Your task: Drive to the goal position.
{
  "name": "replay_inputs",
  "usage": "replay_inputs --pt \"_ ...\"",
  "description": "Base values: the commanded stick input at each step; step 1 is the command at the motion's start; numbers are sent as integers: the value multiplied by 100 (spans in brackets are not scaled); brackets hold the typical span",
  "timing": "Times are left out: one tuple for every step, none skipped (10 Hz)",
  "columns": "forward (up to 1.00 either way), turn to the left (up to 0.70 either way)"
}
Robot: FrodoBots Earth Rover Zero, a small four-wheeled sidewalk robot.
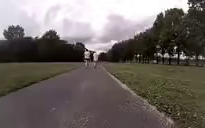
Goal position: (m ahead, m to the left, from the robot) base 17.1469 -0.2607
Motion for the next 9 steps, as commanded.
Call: replay_inputs --pt "70 0" --pt "70 0" --pt "70 0" --pt "70 0" --pt "70 0" --pt "70 0" --pt "70 0" --pt "70 0" --pt "70 0"
